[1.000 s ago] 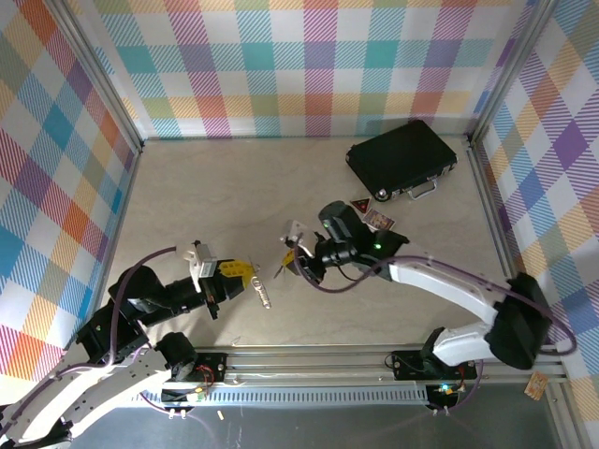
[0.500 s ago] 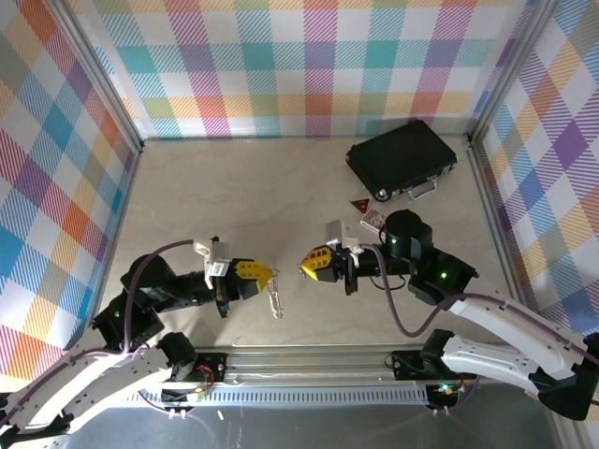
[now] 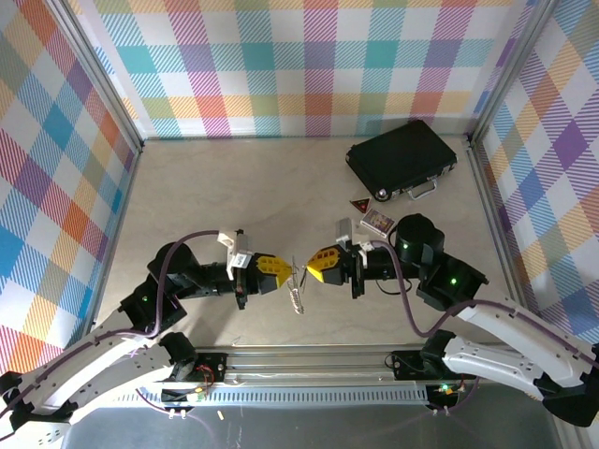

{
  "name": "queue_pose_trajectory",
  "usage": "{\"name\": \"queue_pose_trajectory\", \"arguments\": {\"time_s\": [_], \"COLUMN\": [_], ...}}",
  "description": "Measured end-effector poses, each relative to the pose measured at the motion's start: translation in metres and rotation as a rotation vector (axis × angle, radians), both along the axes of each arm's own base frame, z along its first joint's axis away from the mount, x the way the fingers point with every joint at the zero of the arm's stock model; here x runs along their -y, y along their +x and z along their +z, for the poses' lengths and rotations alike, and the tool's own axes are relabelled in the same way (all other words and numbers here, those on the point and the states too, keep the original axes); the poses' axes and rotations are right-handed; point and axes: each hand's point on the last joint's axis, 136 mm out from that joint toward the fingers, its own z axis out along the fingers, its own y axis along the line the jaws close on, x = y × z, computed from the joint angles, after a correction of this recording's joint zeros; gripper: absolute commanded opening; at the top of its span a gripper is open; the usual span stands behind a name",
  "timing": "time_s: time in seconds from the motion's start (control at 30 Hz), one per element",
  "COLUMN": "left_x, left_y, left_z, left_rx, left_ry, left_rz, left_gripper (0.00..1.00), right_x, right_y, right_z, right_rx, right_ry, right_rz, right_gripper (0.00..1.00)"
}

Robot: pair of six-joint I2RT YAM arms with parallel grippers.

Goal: Put the keys on the keyring

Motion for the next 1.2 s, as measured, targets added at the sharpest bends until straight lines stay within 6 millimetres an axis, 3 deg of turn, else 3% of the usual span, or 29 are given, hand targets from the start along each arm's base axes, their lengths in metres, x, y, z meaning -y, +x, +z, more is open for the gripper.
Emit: {"name": "queue_pose_trajectory", "arguments": {"time_s": [0.17, 0.4, 1.2], "left_x": [0.004, 0.007, 0.006], "left_y": [0.002, 0.005, 0.009], "left_z": [0.000, 0.001, -0.009], "left_rx": [-0.002, -0.006, -0.015], "left_ry": [-0.016, -0.025, 0.000], "left_rz": [-0.008, -0.009, 0.020], "left_gripper": [0.00, 0.00, 0.00], "right_x": [0.008, 0.012, -0.002], "right_y": [-0.002, -0.005, -0.001], "right_z": [-0.007, -0.001, -0.009], "right_rx": [-0.022, -0.001, 0.072], "right_ry": [0.010, 0.051, 0.028], "right_rz": [-0.026, -0.040, -0.109], "right_gripper": [0.00, 0.00, 0.00]}}
